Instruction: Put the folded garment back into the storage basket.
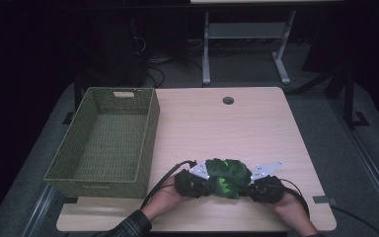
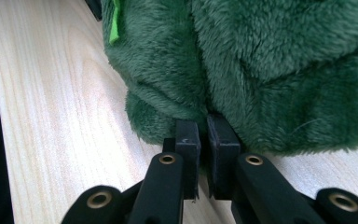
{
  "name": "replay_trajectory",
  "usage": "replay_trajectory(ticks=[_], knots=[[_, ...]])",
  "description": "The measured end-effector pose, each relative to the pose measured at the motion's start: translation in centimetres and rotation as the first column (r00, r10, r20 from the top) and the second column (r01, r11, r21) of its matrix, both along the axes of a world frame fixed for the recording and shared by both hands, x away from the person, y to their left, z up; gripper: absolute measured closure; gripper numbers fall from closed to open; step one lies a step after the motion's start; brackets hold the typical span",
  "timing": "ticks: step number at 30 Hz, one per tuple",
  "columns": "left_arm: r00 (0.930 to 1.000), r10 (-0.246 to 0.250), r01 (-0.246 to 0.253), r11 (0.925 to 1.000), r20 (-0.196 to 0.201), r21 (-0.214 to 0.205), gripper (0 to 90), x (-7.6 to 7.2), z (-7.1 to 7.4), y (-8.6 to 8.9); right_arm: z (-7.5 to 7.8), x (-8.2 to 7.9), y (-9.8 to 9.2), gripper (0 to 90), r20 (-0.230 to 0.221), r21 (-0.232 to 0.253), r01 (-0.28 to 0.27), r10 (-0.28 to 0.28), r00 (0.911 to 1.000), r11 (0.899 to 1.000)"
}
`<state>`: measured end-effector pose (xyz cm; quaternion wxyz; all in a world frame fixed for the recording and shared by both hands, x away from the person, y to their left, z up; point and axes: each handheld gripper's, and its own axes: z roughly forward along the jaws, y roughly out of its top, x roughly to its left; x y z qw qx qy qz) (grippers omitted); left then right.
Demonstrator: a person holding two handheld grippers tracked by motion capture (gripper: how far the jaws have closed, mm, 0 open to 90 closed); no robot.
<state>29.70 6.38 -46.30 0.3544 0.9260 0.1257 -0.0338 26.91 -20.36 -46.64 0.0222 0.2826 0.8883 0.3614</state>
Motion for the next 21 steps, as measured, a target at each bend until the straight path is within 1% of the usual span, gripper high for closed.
replay_trajectory(ticks=[1,2,4,6,9,11,12,14,16,17,18,20,21], knots=[[1.0,-0.001,0.001,1.0,0.003,0.001,85.3,0.0,0.0,0.0,0.0,0.0,0.0,83.2,0.0,0.001,0.001,-0.001,1.0,1.0],[1.0,0.0,0.0,1.0,0.004,-0.004,83.2,0.0,0.1,0.1,0.0,0.0,0.0,79.4,-0.001,0.004,0.0,0.0,1.0,1.0],[1.0,0.002,-0.002,0.9998,-0.004,-0.018,77.4,-0.2,0.3,0.3,0.3,-0.2,-0.3,74.5,0.0,0.036,-0.007,0.007,1.0,0.999],[1.0,0.0,-0.001,0.9992,-0.008,-0.039,71.9,-0.5,0.7,0.5,0.6,-0.4,-0.6,70.2,0.005,0.055,-0.005,0.004,1.0,0.998],[1.0,-0.003,0.003,0.9986,-0.001,-0.054,62.6,-0.9,1.3,0.9,1.1,-0.8,-0.8,65.4,0.009,0.078,-0.001,0.0,1.0,0.997],[0.9999,-0.003,0.002,0.9979,-0.017,-0.065,58.4,-1.1,1.6,1.1,1.4,-1.2,-0.9,63.6,0.018,0.088,-0.007,0.005,0.9998,0.996],[0.9997,-0.004,0.002,0.9977,-0.023,-0.068,57.4,-1.3,1.7,1.2,1.5,-1.3,-1.0,63.1,0.025,0.093,-0.01,0.008,0.9997,0.996],[0.9998,-0.006,0.005,0.9986,-0.016,-0.053,56.2,-1.6,1.8,1.5,1.7,-1.7,-1.1,62.3,0.03,0.101,-0.012,0.009,0.9995,0.995],[0.9998,-0.005,0.004,0.9987,-0.019,-0.052,56.1,-1.8,1.7,1.7,1.9,-1.9,-1.2,62.2,0.036,0.104,-0.015,0.011,0.9993,0.994],[0.9998,-0.006,0.005,0.9986,-0.018,-0.053,56.1,-1.9,1.7,1.8,2.0,-2.0,-1.3,62.3,0.035,0.11,-0.013,0.01,0.9993,0.994],[0.9998,-0.004,0.003,0.9983,-0.02,-0.058,56.1,-1.9,1.8,1.9,2.1,-2.1,-1.3,62.1,0.043,0.107,-0.015,0.01,0.999,0.994],[0.9999,0.004,-0.005,0.9976,-0.013,-0.069,56.3,-1.9,2.1,2.0,2.4,-2.3,-1.4,61.3,0.05,0.116,-0.013,0.007,0.9987,0.993],[0.9999,0.008,-0.008,0.9972,-0.007,-0.074,57.0,-1.9,2.3,2.1,2.5,-2.3,-1.5,61.3,0.06,0.122,-0.014,0.006,0.9982,0.992]])
